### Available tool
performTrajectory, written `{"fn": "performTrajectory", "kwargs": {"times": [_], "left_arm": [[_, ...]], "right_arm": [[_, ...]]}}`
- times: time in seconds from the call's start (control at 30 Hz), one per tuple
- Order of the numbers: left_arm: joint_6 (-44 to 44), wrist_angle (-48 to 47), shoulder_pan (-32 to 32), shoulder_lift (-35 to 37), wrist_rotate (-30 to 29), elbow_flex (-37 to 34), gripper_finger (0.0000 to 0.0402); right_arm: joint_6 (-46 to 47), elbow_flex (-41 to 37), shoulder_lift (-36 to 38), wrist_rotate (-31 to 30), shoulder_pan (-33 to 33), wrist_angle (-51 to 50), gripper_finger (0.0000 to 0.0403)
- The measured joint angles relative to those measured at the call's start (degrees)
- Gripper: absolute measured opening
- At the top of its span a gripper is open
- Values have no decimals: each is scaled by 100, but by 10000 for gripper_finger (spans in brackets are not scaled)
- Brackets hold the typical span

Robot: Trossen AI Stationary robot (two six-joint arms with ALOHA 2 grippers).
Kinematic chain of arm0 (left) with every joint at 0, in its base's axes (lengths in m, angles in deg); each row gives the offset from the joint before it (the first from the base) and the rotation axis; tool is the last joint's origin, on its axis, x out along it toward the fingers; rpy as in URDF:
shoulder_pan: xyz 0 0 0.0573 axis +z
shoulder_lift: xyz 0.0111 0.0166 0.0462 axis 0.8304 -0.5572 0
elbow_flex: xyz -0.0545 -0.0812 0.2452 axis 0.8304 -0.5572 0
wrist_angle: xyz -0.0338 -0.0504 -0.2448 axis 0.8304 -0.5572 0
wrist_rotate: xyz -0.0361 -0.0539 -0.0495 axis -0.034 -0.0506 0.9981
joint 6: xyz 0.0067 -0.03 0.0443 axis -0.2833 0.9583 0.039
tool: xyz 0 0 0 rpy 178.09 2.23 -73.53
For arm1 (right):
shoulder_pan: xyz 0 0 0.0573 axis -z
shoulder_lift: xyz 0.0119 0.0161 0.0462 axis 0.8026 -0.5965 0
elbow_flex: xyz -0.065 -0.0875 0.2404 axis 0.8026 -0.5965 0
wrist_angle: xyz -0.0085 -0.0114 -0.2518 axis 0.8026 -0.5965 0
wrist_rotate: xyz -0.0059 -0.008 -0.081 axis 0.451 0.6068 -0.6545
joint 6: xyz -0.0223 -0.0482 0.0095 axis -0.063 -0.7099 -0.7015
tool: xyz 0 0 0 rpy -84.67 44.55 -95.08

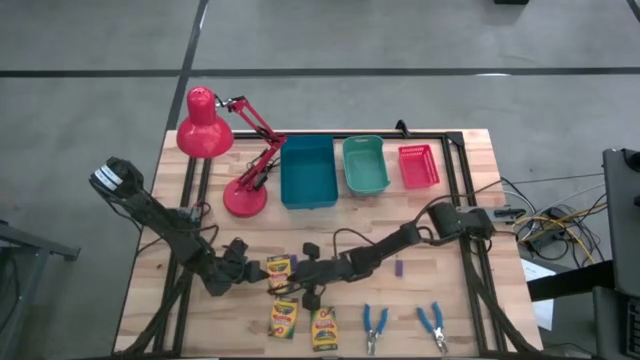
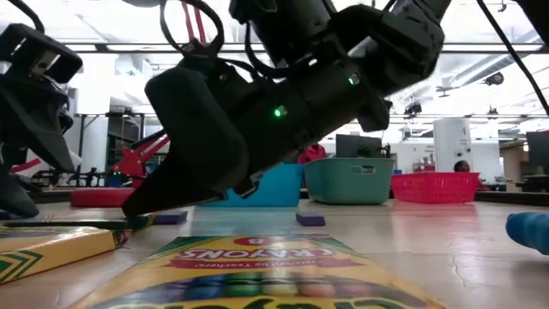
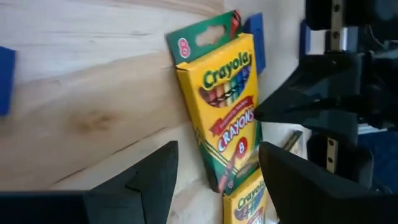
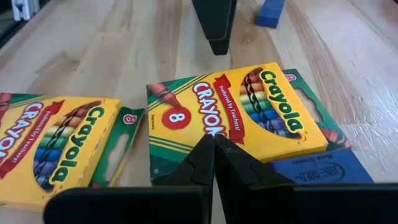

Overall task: Pick & Place School Supplies
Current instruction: Put the crayon box into the blue bin

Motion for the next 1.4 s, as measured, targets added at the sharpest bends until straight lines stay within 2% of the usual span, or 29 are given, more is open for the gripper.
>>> {"fn": "performTrajectory", "kwargs": {"times": [0.13, 0.37, 0.5, 0.83, 1.07, 1.4], "left_arm": [[77, -155, 0, 0, -1, -2, 229], [373, -145, 15, -10, -2, -2, 229], [217, -137, 20, -92, -3, -2, 229], [269, 266, 32, -481, -208, 25, 229], [85, 154, 105, -696, -223, 331, 229], [54, 170, 116, -1094, -291, 566, 229]], "right_arm": [[53, 127, 12, 1, 11, -361, 8], [150, 188, 12, 1, 11, -425, 8], [346, 175, 12, 1, 13, -425, 8], [495, 182, 40, -132, 4, -786, 8], [500, 175, 38, -139, 4, -834, 8], [1048, 177, 40, -329, -2, -1130, 8]]}}
